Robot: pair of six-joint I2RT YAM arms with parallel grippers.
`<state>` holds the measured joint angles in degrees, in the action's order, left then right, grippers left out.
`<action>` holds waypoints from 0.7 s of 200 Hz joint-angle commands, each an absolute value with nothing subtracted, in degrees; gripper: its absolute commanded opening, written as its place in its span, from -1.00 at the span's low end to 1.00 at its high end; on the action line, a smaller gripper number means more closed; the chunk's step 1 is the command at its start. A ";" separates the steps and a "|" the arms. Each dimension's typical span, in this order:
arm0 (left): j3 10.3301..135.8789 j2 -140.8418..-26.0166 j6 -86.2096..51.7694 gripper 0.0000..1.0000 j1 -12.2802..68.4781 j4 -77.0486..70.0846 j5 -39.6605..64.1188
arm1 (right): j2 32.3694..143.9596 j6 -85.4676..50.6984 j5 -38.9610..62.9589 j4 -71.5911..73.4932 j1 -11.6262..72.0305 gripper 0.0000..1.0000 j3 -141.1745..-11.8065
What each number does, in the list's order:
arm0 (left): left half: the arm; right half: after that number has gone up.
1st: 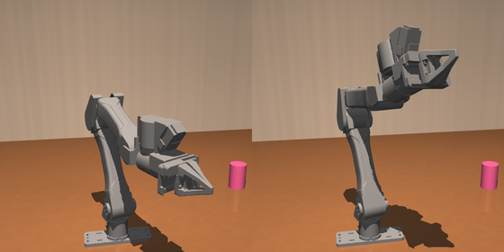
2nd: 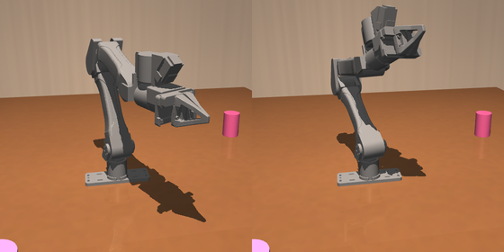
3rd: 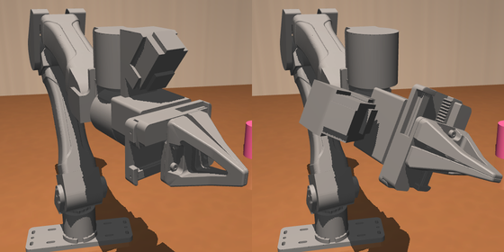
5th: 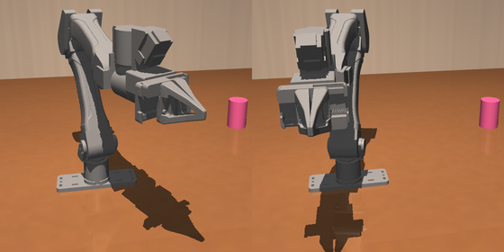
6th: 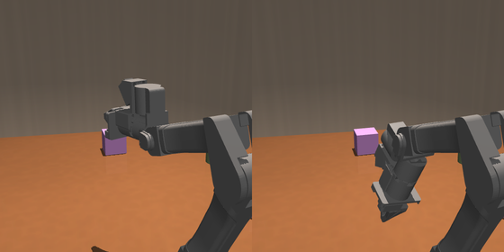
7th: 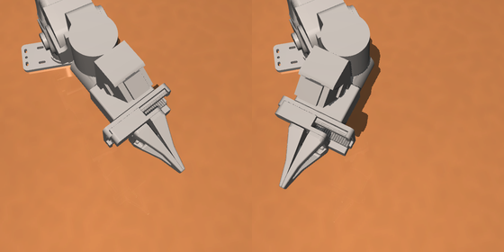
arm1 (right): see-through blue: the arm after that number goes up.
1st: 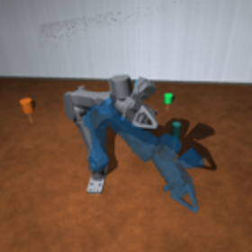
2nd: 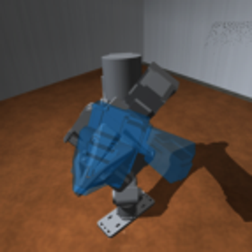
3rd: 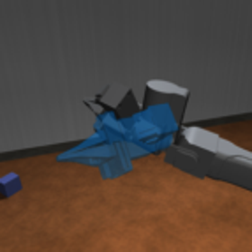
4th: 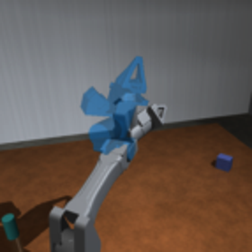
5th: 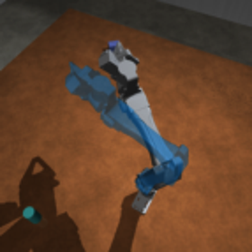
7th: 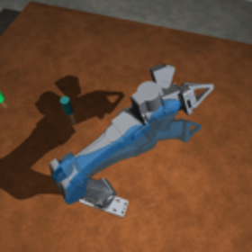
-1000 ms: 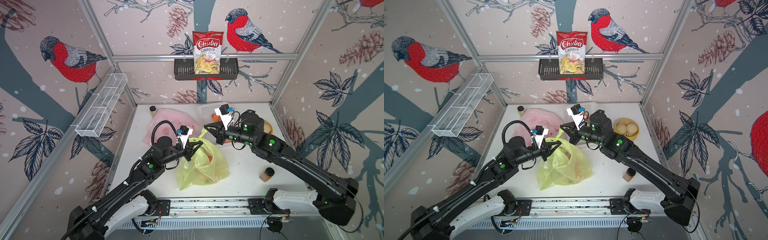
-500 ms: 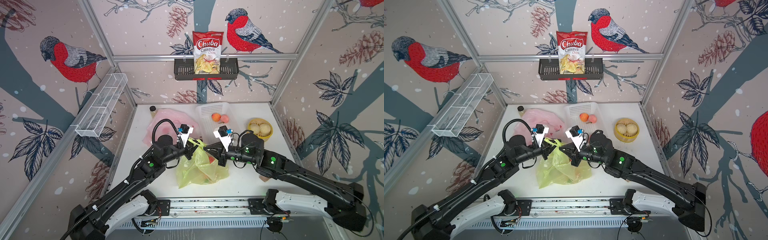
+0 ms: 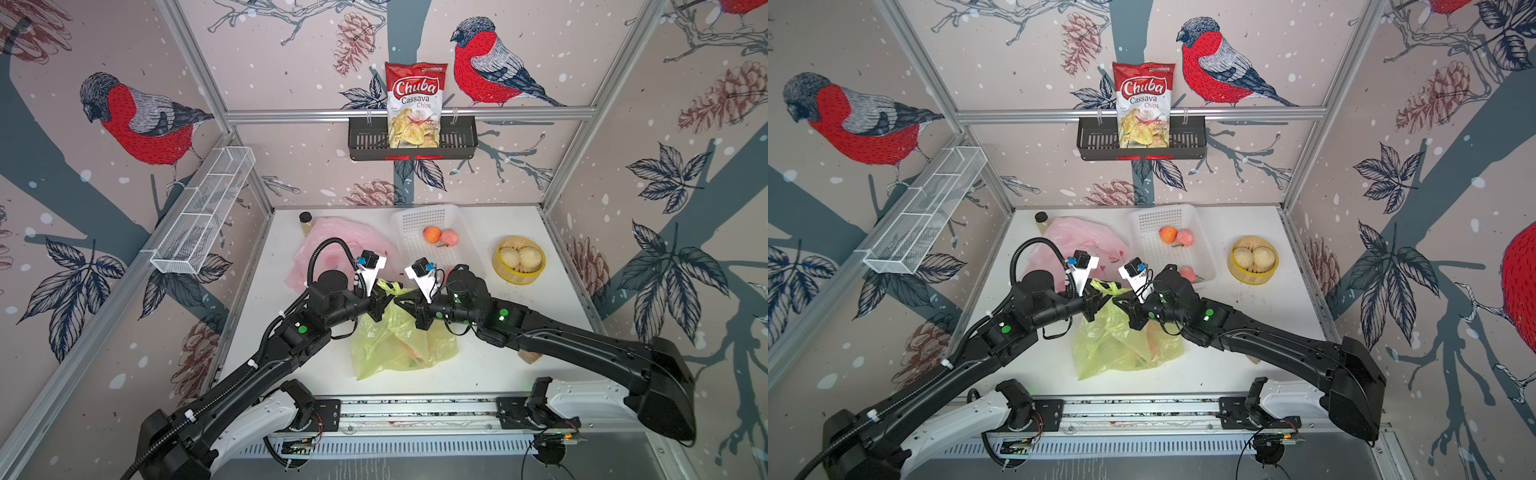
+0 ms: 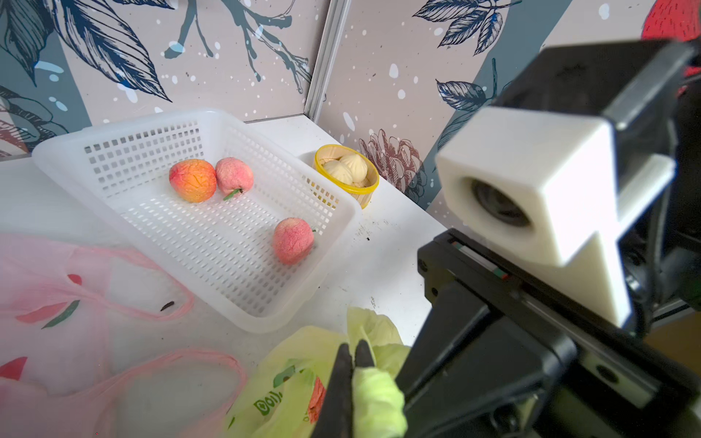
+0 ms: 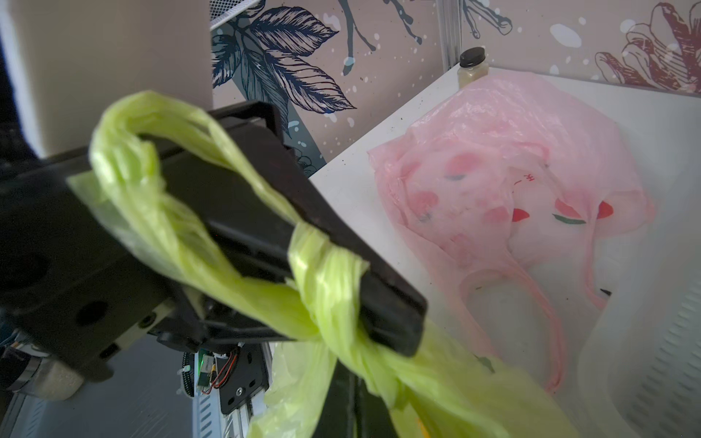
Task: Place the peach into a plastic bag & tie a knot
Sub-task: Cross the plastic bag at the center of the board.
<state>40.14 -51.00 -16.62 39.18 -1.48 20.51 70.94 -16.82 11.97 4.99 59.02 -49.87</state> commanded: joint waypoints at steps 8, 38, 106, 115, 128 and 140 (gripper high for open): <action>41.38 -50.64 -17.47 -0.67 39.02 0.98 18.63 | 70.79 -18.75 9.40 7.12 56.95 -1.00 -49.53; 42.78 -51.28 -16.90 -0.55 39.02 6.46 16.81 | 70.26 -19.25 10.37 8.06 55.89 -1.00 -49.49; 42.26 -50.40 -18.30 -0.37 38.98 3.34 20.36 | 70.79 -18.58 12.48 7.42 57.78 -1.00 -49.78; 42.17 -49.90 -18.91 -0.35 38.91 2.08 20.23 | 70.82 -18.41 12.48 7.14 58.26 -1.00 -49.72; 42.63 -49.80 -19.60 -0.32 38.94 1.26 20.04 | 70.59 -18.12 12.55 6.88 58.87 -1.00 -49.52; 43.37 -50.34 -19.70 -0.32 38.94 1.74 19.64 | 70.04 -18.04 12.54 7.02 59.39 -1.00 -49.03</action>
